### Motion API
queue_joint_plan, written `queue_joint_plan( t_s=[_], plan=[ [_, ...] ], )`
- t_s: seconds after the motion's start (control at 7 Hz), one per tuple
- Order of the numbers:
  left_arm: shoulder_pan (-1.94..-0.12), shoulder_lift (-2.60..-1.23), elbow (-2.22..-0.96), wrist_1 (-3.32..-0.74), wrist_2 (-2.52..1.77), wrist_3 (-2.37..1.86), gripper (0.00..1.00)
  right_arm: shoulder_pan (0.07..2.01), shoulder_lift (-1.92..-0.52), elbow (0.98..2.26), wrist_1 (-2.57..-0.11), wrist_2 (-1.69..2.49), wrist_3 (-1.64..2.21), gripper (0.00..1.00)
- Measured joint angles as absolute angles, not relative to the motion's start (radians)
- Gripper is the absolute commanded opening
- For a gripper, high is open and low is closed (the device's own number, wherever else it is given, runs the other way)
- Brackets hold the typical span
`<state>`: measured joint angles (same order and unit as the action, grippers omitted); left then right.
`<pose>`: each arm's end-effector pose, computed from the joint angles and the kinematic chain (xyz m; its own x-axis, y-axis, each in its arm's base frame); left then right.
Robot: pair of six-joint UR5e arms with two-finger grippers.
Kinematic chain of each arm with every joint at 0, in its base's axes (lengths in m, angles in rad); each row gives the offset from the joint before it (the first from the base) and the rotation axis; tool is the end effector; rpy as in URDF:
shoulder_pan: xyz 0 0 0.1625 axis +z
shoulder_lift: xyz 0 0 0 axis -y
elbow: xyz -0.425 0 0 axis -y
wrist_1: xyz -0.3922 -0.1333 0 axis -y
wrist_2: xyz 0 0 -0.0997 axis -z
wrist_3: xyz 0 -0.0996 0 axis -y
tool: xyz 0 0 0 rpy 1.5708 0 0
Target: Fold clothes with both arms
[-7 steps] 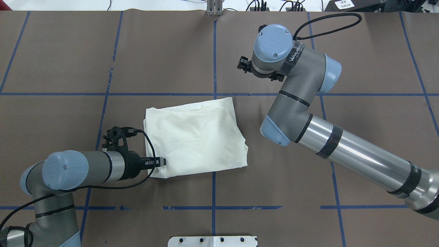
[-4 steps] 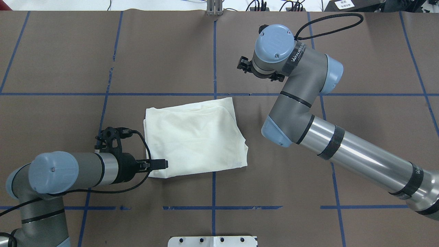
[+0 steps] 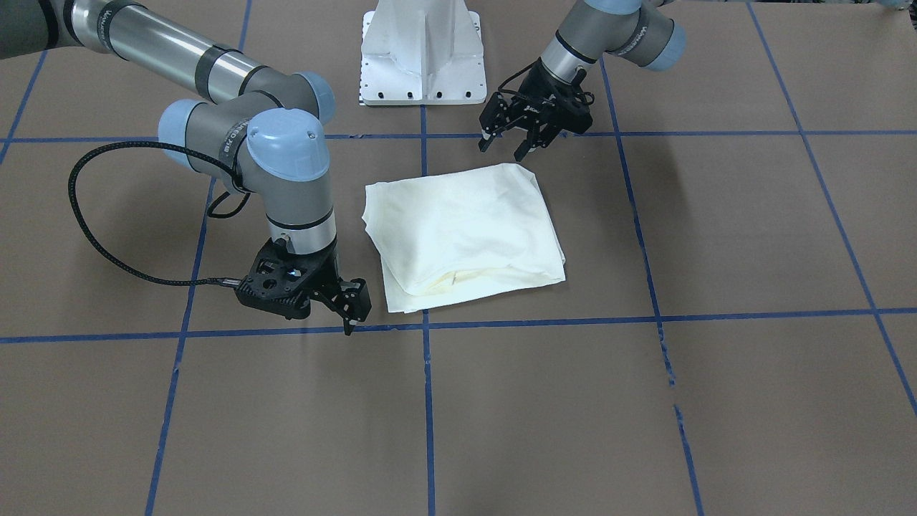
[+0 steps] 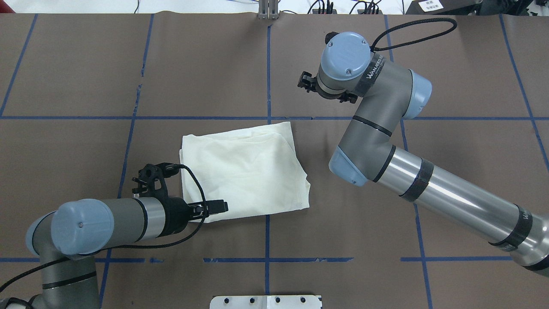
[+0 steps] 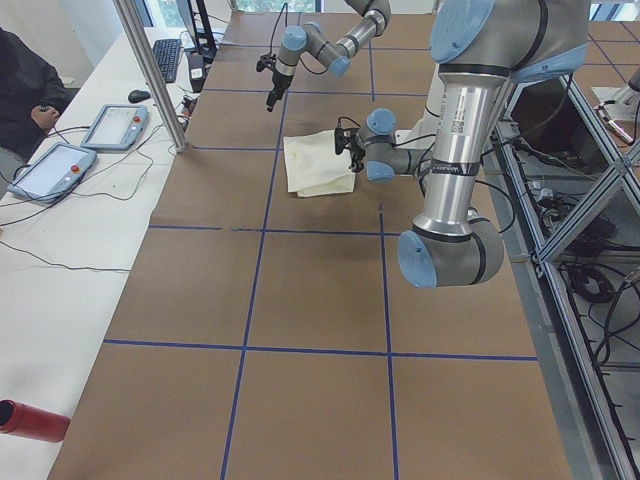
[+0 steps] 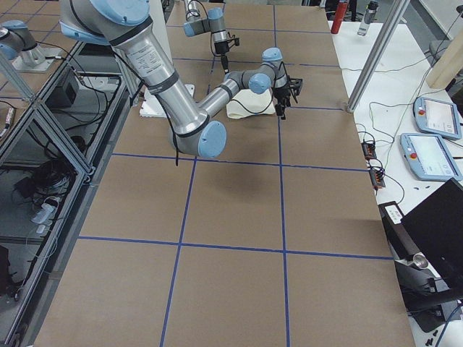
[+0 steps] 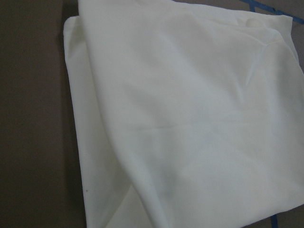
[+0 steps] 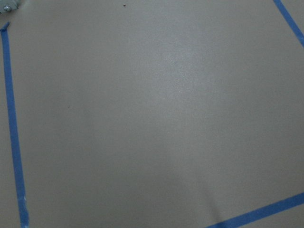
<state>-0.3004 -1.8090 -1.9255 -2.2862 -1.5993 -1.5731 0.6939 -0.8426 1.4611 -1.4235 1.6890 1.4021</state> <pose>0.4844 -0.2866 0.2859 0.2472 -0.0790 -0.9657 0.2701 0.9628 -0.0096 -0.4933 -0.5685 0.2545 0.6424 0.3175 0.6975 -0.4711 0.8815 0.0326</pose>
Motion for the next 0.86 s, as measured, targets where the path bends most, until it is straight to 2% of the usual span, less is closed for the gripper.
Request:
queue_joint_plan(
  t_s=[0.14,0.86],
  plan=[
    [-0.298,-1.834,-1.898,-2.286,-1.596,-1.603,0.99,0.694,-0.845,1.463,-1.424,1.689,1.402,1.00],
    [-0.291,-1.826,-1.833,-2.287,-1.595,-1.607,0.99,0.692,-0.848,1.465,-1.424,1.689,1.402,1.00]
  ],
)
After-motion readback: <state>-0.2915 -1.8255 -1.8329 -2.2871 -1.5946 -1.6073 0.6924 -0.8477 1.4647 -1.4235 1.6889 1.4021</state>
